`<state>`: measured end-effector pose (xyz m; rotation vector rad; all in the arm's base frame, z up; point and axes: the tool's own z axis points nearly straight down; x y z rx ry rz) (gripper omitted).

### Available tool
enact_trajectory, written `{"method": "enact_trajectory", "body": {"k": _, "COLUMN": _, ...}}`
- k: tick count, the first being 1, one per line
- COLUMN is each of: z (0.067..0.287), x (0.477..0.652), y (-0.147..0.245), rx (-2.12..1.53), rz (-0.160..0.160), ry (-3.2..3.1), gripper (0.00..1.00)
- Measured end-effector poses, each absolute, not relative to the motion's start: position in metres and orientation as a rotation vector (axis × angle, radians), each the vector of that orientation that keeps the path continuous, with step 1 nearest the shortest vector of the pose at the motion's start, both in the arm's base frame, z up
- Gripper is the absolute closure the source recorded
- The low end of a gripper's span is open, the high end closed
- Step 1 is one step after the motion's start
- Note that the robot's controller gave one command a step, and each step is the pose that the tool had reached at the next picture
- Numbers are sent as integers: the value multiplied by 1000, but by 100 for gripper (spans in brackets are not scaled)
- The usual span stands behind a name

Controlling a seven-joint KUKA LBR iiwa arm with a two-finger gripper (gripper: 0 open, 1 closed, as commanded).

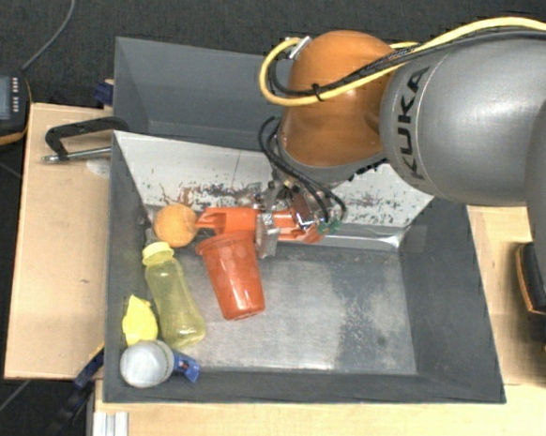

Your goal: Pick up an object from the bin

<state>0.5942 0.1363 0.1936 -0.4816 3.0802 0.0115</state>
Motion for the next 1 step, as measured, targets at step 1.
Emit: {"method": "enact_trajectory", "body": {"k": 1, "z": 177, "x": 572, "y": 138, "rx": -553, "rz": 12, "ry": 3075, "gripper": 100}}
